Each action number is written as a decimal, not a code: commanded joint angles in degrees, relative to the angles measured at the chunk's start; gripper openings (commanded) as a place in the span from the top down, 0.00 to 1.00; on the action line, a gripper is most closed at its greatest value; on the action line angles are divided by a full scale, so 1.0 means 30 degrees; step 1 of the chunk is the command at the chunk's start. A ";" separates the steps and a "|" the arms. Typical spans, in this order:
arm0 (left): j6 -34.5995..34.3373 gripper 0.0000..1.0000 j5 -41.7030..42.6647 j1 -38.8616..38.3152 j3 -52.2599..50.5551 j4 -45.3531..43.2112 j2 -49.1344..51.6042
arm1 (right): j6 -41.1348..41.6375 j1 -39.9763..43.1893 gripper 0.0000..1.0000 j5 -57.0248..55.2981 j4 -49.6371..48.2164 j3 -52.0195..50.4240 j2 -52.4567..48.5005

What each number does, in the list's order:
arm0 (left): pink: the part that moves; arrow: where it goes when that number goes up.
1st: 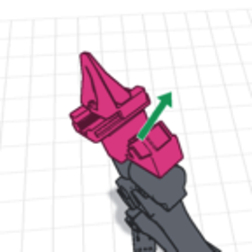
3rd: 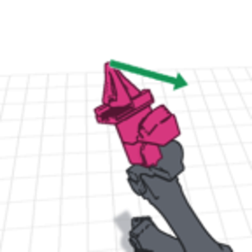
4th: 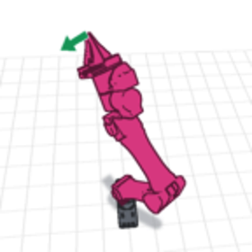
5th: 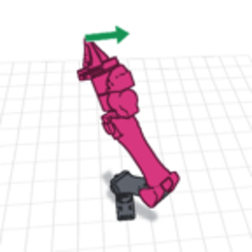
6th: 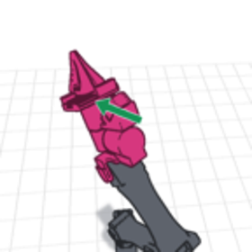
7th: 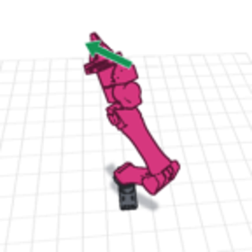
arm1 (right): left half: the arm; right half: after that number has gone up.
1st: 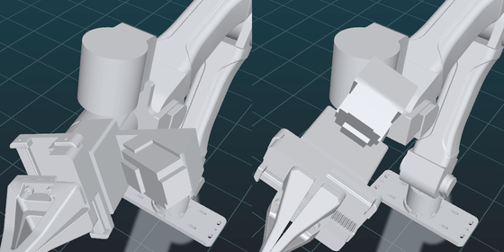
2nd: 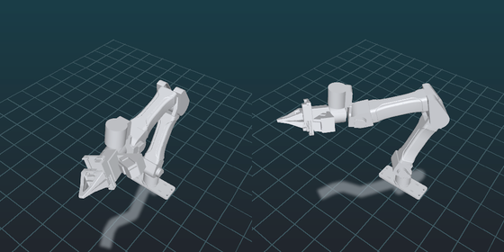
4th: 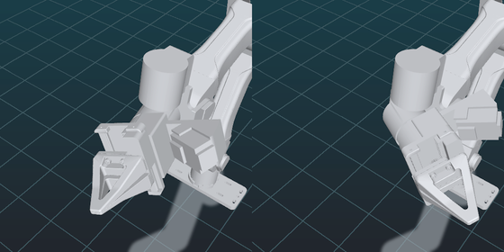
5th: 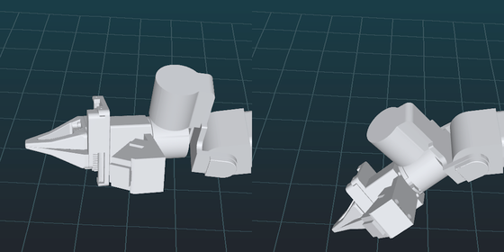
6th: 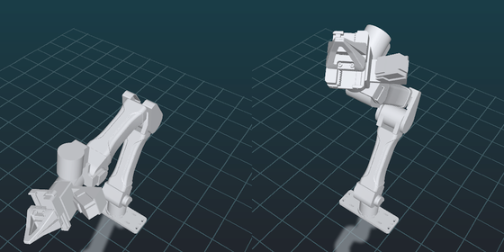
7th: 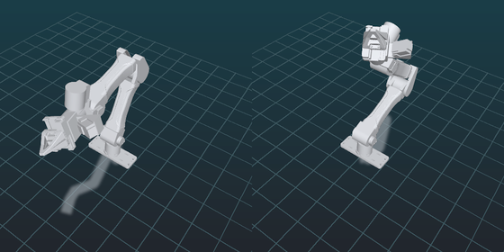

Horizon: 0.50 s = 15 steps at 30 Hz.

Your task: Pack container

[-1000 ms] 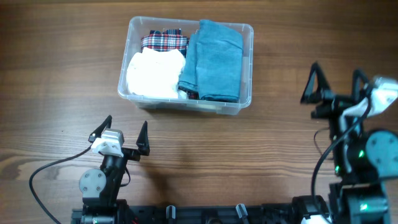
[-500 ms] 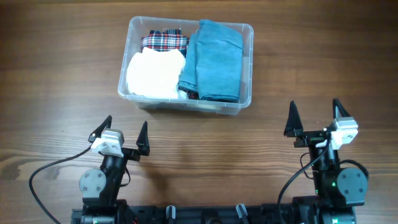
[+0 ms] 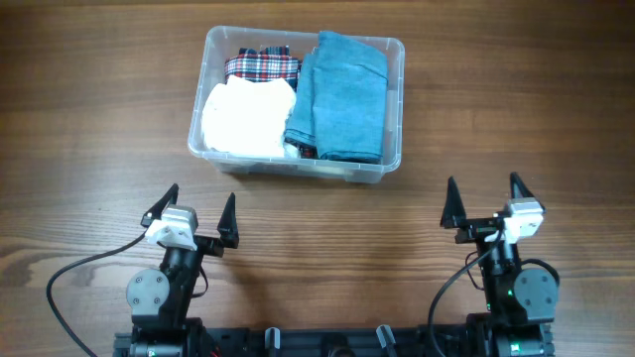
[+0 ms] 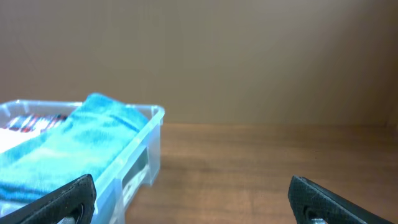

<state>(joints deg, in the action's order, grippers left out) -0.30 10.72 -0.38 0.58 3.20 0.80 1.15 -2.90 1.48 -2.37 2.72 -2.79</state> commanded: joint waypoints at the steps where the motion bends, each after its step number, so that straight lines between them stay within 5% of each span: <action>1: -0.0044 0.00 -0.0175 -0.0087 -0.0087 0.0080 -0.0138 | -0.0219 0.0080 0.01 0.0896 0.0073 -0.0809 0.0874; 15: -0.0044 0.00 -0.0175 -0.0087 -0.0087 0.0080 -0.0138 | -0.0925 0.0743 0.00 0.0831 0.0772 -0.0809 0.0867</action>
<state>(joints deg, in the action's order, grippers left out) -0.30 10.72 -0.38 0.58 3.20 0.80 0.49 -0.91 3.01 -0.03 0.38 -1.10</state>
